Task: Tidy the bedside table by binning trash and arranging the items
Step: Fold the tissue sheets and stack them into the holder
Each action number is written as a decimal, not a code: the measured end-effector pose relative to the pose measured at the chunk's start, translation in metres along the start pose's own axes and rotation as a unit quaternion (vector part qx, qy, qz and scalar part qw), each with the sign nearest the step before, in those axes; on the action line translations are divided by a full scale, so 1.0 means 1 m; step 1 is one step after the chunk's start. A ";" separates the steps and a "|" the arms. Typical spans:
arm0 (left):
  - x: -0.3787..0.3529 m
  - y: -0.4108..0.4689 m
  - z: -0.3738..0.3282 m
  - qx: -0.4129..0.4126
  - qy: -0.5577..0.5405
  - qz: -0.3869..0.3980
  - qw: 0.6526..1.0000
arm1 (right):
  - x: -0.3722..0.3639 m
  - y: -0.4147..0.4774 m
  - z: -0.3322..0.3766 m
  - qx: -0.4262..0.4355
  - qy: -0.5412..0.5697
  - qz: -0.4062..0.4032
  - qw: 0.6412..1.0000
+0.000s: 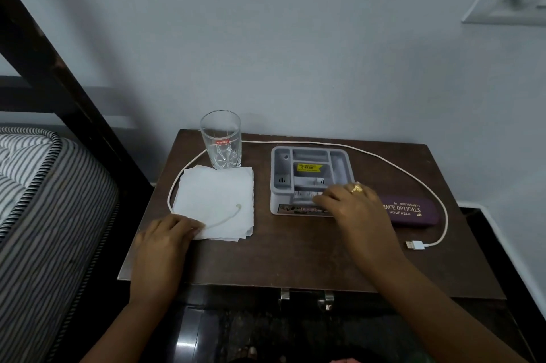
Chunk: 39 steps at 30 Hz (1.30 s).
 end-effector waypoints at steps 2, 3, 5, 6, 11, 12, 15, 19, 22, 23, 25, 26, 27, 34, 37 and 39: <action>0.000 0.000 0.001 0.002 -0.005 -0.001 1.000 | 0.003 -0.010 0.005 -0.002 0.000 0.007 1.000; 0.000 0.000 0.000 0.002 -0.007 -0.002 1.000 | 0.005 -0.015 0.008 -0.001 0.002 0.008 1.000; 0.001 0.000 -0.001 0.001 -0.014 -0.006 1.000 | 0.007 -0.025 0.012 0.001 0.004 0.009 1.000; 0.001 0.000 -0.001 0.001 -0.017 -0.005 1.000 | 0.007 -0.029 0.015 0.004 0.002 0.010 1.000; 0.000 0.001 0.001 0.006 -0.014 0.002 1.000 | 0.017 -0.042 0.020 0.004 -0.042 -0.024 0.999; 0.000 0.001 0.002 0.007 -0.012 0.003 1.000 | 0.025 -0.045 0.029 0.019 -0.036 -0.066 0.997; 0.001 0.002 -0.001 0.013 -0.010 0.001 1.000 | 0.030 -0.050 0.076 0.076 0.051 -0.161 0.983; 0.004 0.006 -0.011 0.009 -0.002 0.008 1.000 | -0.016 -0.020 0.139 0.092 0.122 -0.066 0.986; 0.000 0.011 -0.015 0.020 -0.012 0.037 0.999 | -0.047 0.009 0.157 0.057 0.126 0.011 0.990; -0.002 0.013 -0.014 0.031 -0.020 0.052 0.998 | -0.055 0.016 0.160 0.047 0.128 0.025 0.990; -0.003 0.015 -0.012 0.048 -0.037 0.068 0.996 | -0.070 0.026 0.165 0.031 0.137 0.049 0.989; -0.002 0.015 -0.011 0.052 -0.040 0.070 0.995 | -0.075 0.029 0.165 0.023 0.140 0.059 0.988; -0.001 0.015 -0.009 0.056 -0.041 0.067 0.995 | -0.079 0.030 0.166 0.015 0.142 0.067 0.988; 0.010 0.020 0.009 0.095 -0.077 0.032 0.992 | -0.079 0.018 0.164 0.032 0.122 0.056 0.990; 0.016 0.022 0.016 0.091 -0.093 0.010 0.991 | -0.075 0.003 0.161 0.050 0.112 0.055 0.991; 0.019 0.024 0.020 0.103 -0.118 0.006 0.988 | -0.071 -0.010 0.156 0.070 0.104 0.051 0.991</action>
Point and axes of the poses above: each hand's wrist, its own y-axis towards the middle knuckle, its own x-axis out of the back of the hand, z = x × y, the point moved 9 cm from there along y, towards the middle knuckle, and after that the axes turned 15 degrees about x, right-handed, at the moved point
